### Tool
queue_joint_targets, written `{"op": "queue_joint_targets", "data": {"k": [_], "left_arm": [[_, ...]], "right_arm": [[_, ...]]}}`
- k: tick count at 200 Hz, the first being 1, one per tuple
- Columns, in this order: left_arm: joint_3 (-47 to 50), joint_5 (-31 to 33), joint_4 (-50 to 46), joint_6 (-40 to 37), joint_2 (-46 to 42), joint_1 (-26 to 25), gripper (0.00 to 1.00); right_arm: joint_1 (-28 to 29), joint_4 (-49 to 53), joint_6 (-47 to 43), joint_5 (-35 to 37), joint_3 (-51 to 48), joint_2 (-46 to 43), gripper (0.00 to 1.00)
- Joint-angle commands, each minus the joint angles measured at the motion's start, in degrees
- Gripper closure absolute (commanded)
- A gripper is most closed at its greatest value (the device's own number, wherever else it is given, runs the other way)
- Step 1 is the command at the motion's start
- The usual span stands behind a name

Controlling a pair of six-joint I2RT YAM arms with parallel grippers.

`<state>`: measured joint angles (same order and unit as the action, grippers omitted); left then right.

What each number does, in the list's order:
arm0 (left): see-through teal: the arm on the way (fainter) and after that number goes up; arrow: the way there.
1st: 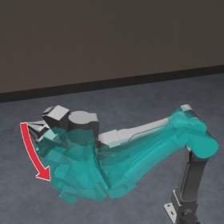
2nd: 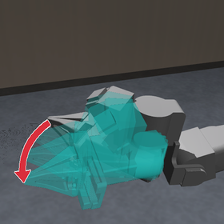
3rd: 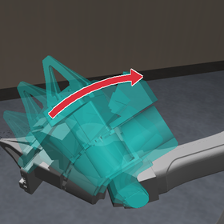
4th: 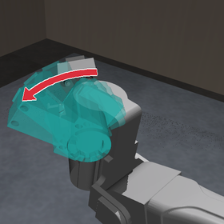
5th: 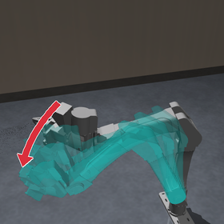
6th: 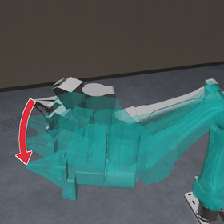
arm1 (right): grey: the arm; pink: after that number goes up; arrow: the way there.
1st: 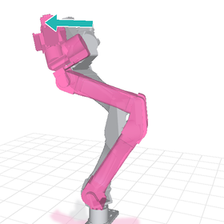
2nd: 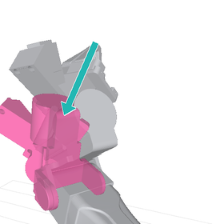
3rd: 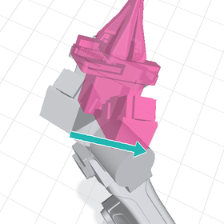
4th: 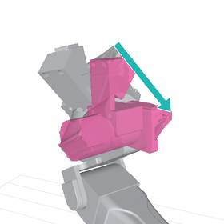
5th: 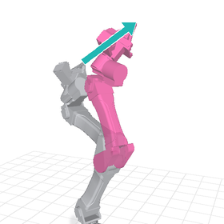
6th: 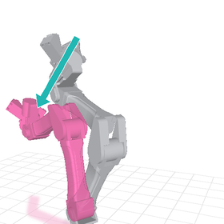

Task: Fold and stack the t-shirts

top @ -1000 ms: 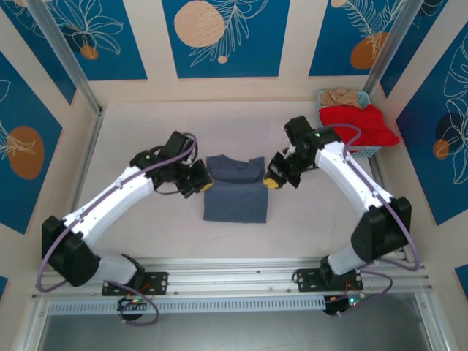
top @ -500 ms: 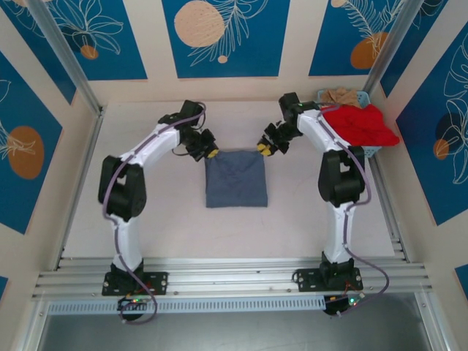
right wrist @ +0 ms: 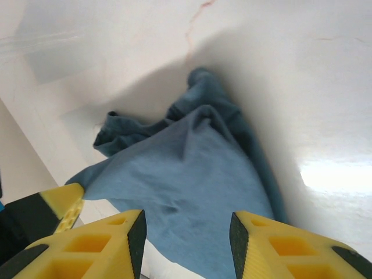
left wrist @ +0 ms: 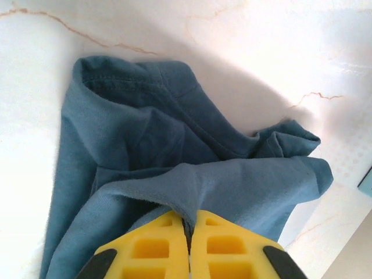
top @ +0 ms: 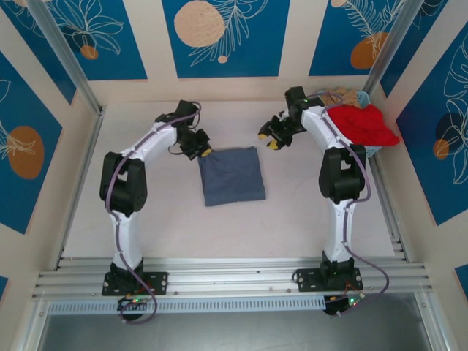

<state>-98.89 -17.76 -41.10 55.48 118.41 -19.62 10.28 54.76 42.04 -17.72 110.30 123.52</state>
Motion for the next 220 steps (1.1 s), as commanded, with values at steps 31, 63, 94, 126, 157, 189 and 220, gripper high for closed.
{"op": "queue_joint_targets", "data": {"k": [31, 63, 94, 126, 157, 189, 220], "left_arm": [[3.1, 0.2, 2.9, -0.9, -4.3, 1.4, 1.00], [5.4, 2.3, 1.5, -2.4, -6.9, 1.8, 1.00], [7.9, 2.2, 3.2, -2.6, -7.6, 2.7, 1.00], [8.6, 5.2, -0.3, -3.9, -5.3, 4.5, 0.99], [9.4, 7.3, -0.7, -5.9, -2.8, 7.2, 0.81], [5.5, 10.1, -4.6, -8.7, -1.2, 8.1, 0.60], [5.2, 14.5, -8.0, -6.1, -8.7, 5.8, 0.64]], "right_arm": [[0.4, -4.5, -0.8, -0.1, -5.1, -0.9, 0.57], [1.0, -7.5, 1.0, 0.5, -6.6, -0.5, 0.61], [1.8, -7.7, 2.4, 0.6, -6.2, 0.7, 0.63], [3.7, -8.2, 3.1, 1.4, -7.6, 0.2, 0.64], [5.3, -9.8, 4.0, 2.2, -11.4, -2.9, 0.65], [5.8, -10.3, 4.3, 3.0, -14.7, -5.2, 0.65], [6.7, -10.8, 4.0, 4.3, -17.1, -8.1, 0.66]]}}
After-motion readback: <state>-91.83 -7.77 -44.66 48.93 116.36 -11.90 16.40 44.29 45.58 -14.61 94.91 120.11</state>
